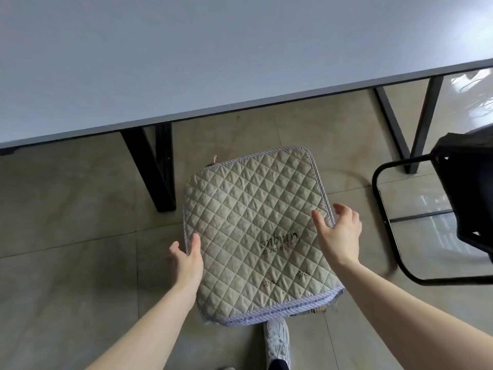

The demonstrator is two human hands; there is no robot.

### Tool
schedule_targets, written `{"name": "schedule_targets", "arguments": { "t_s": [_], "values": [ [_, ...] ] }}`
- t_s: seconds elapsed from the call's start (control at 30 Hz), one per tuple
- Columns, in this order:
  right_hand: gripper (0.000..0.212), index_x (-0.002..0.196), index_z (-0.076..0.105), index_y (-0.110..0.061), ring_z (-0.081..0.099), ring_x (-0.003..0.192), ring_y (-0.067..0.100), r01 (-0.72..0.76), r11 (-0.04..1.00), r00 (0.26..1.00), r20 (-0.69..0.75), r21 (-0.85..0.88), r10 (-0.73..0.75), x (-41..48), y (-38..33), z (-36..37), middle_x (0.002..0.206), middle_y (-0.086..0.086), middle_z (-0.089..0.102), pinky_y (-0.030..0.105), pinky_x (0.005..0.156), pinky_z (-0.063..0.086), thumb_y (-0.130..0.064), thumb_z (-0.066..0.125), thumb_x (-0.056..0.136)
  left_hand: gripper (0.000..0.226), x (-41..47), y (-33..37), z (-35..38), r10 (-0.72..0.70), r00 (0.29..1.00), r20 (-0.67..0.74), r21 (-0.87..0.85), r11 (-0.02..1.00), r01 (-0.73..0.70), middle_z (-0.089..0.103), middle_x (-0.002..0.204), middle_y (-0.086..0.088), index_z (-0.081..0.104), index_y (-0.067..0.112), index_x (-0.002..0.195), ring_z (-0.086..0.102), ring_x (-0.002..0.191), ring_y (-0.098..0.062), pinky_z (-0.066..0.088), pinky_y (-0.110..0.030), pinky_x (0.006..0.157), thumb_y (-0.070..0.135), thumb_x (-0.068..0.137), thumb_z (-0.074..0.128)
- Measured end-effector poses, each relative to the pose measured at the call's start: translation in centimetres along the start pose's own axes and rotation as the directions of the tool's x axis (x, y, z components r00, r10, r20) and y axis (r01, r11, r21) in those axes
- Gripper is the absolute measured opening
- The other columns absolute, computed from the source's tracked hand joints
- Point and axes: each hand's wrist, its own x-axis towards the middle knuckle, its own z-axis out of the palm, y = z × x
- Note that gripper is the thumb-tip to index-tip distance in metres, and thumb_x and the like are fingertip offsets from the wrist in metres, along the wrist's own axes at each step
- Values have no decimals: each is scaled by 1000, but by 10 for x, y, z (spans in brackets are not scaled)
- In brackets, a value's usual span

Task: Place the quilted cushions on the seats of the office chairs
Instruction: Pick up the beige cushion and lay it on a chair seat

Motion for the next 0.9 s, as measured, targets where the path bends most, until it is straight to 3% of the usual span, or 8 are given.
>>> {"name": "schedule_targets", "arguments": {
  "t_s": [0.17,0.27,0.4,0.5,0.6,0.7,0.83,0.9],
  "values": [
    [70,141,41,-11,37,132,28,-52,998,998,30,-43,54,19,11,15,139,10,47,45,105,35,-49,65,87,85,34,-10,10,-107,994,34,2,994,107,17,162,-9,5,20,156,25,144,-33,22,-50,115,65,92,40],
    [65,137,44,-13,41,129,27,-35,999,999,36,-29,36,24,14,22,135,8,50,43,104,36,-47,66,87,83,42,-10,15,-89,994,62,-34,995,91,24,159,-7,9,21,155,30,142,-31,24,-50,115,64,92,40],
    [60,136,46,-12,40,126,28,-17,999,1000,-23,-35,16,27,13,26,132,9,51,44,101,38,-41,66,88,69,44,-6,19,-47,999,2,-74,996,47,41,144,-11,26,17,146,45,125,-31,35,-45,105,58,94,46],
    [52,133,50,-12,42,120,29,23,996,997,-70,-82,-28,30,10,25,127,9,53,43,95,40,-38,64,90,56,44,-3,19,-5,996,-89,-35,999,2,50,128,-15,40,10,128,51,104,-28,42,-39,89,53,94,50],
    [37,119,55,-14,53,103,25,4,999,1000,-25,-34,-5,34,5,26,115,5,56,36,78,41,-42,58,94,50,48,2,17,55,983,-177,14,998,-53,52,119,-19,47,4,113,55,101,-32,46,-42,84,49,92,55],
    [34,87,49,-20,56,79,29,-54,998,999,-4,-30,54,34,1,27,81,-2,59,34,64,36,-53,52,94,49,52,6,12,155,957,-245,16,988,-155,57,98,-13,50,2,100,57,89,-30,47,-40,76,49,89,61],
    [46,74,41,-16,52,70,31,-45,998,998,-46,-31,44,23,-7,21,67,-5,53,34,58,33,-56,48,94,49,49,8,0,297,947,-125,-36,952,-304,52,74,-8,49,-3,84,50,69,-22,40,-34,63,44,91,62],
    [45,71,39,-18,51,70,30,-24,999,998,-64,-26,23,13,-12,14,66,-4,52,34,56,32,-55,48,95,45,41,10,-10,384,918,-101,-30,921,-389,47,67,-4,44,3,75,43,62,-19,36,-33,58,41,91,62]
  ]
}}
